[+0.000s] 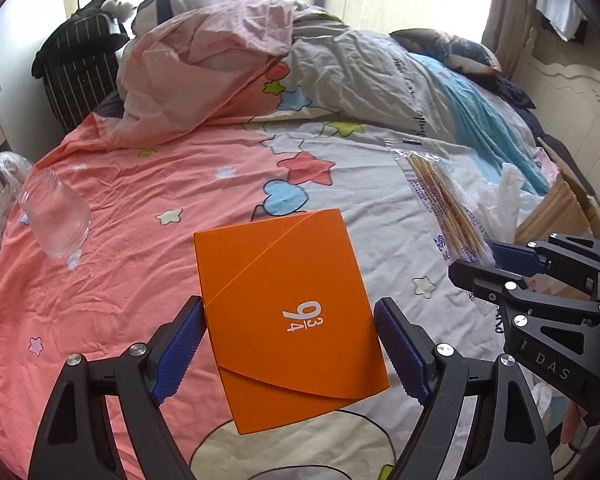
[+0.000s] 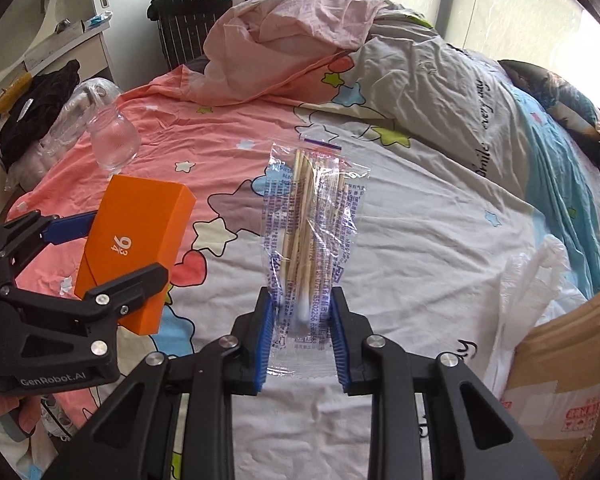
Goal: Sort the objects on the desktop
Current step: 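Lift the cotton swab pack with the right tool and carry it over the box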
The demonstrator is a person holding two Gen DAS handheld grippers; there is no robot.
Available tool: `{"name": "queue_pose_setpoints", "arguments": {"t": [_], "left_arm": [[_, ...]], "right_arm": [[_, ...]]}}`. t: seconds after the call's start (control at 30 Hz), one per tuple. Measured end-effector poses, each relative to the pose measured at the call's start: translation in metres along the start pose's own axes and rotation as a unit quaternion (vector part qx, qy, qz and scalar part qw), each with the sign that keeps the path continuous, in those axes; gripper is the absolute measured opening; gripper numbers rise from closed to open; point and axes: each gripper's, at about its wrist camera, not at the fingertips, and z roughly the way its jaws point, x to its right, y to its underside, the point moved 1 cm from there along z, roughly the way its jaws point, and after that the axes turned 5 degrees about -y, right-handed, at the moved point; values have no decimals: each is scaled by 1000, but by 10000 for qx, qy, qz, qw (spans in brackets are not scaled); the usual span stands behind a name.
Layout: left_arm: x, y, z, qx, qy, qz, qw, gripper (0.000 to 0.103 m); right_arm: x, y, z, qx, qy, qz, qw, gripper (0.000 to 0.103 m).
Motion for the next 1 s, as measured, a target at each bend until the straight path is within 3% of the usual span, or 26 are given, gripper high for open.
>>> {"name": "queue_pose_setpoints", "arguments": {"t": [1.0], "left_arm": [[141,-10,-96,745,667,906,9909,87]], "right_arm": [[79,65,-135,741,682,760,9920,25]]}}
